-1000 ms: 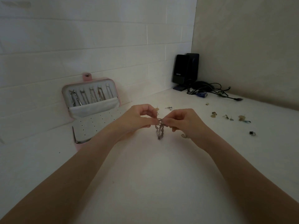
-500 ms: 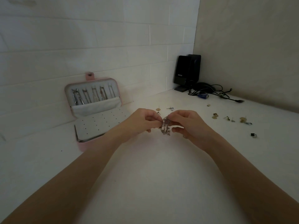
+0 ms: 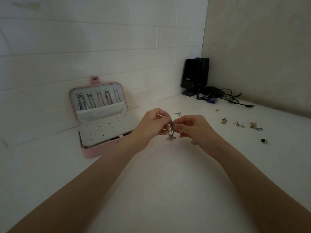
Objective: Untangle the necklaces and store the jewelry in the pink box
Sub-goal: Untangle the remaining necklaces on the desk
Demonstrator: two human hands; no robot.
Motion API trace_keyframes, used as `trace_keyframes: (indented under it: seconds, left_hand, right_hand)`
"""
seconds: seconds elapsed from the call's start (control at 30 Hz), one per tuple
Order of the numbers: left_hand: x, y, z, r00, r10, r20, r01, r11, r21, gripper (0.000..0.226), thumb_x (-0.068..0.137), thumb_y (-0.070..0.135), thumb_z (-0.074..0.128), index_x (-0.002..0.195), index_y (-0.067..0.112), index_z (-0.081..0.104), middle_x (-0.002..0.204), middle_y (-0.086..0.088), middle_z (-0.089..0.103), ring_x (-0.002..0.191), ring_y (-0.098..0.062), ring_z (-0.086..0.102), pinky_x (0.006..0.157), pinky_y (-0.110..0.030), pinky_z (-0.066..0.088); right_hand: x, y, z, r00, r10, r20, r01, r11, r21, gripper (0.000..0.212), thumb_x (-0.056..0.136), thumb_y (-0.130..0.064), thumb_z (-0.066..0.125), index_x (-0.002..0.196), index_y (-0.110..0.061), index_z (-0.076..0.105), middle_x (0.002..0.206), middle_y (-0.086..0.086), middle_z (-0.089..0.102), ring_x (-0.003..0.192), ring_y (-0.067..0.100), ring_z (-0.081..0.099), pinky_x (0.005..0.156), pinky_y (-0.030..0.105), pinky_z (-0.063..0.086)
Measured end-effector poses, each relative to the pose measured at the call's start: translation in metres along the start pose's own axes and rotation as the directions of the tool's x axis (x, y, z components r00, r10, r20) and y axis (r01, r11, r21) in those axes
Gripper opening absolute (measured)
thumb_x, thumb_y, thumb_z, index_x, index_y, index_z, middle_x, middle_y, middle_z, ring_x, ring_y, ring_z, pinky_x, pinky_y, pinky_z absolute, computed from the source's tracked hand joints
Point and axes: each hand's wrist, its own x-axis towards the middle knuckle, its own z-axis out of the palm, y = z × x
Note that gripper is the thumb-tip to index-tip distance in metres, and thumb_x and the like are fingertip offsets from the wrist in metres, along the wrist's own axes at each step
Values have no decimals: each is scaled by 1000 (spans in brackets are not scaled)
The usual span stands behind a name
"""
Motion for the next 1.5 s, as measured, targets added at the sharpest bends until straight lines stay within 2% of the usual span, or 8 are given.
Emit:
trace_keyframes:
  seconds: [0.23,0.47,0.63,0.73,0.87,1.07,1.27,1.5]
  left_hand:
    - [-1,-4,-2,994,105,-10,-99,962,254,13,94,6,45,83,13,46,61,-2,48,47,-12,43,40,-19,37]
    - [-1,-4,-2,972,236,0,-215,887,410,16,95,12,47,81,19,44,68,2,50,50,-16,44,39,-23,34]
    - [0,-3,-6,986,167,14,-166,957,240,12,94,12,53,82,13,54,60,2,48,44,-11,43,40,-22,37]
    - [-1,-2,-10,995,63,82,-73,990,121,9,90,13,59,91,4,63,59,3,48,42,-3,41,41,-16,36]
    - [-2,-1,-13,990,19,137,-37,991,129,11,87,17,64,88,6,69,61,4,51,45,-3,39,43,-14,34]
    - [-3,2,-13,986,-41,161,8,980,199,8,83,17,68,80,10,70,47,10,42,45,-3,38,43,-13,34]
    - [-2,1,-11,990,-92,111,74,985,158,11,87,17,59,77,13,64,52,7,43,46,-3,39,47,-13,38]
    - [-2,0,-10,994,-82,79,68,984,166,30,88,16,54,58,17,53,53,4,44,45,-5,41,48,-17,38]
  right_hand:
    - [1,-1,-6,994,56,-94,-33,971,237,8,89,-5,58,85,0,65,70,6,63,62,12,56,57,17,48]
    - [1,-3,-5,997,72,-19,-60,931,359,16,90,-8,56,79,-7,67,73,0,66,70,9,59,61,18,50]
    - [0,-4,-2,995,82,62,-99,930,355,18,95,-14,51,84,-8,64,82,4,67,76,14,64,78,28,53]
    - [-1,-6,-2,993,79,89,-106,928,357,18,95,-14,50,84,-6,62,76,4,65,68,13,63,75,27,54]
    - [-2,-6,0,996,64,55,-76,968,239,17,93,-13,53,85,-2,63,69,3,64,58,12,61,61,20,54]
    - [-2,-5,1,999,36,20,-39,987,157,11,89,-11,59,84,-3,64,65,4,62,57,12,58,59,21,52]
    - [-2,-7,-1,995,44,89,-70,944,324,16,93,-12,53,86,-4,65,70,3,65,62,11,61,62,20,53]
    - [-3,-6,2,990,43,131,-82,950,301,16,82,4,63,92,-8,63,78,6,67,65,12,61,64,20,52]
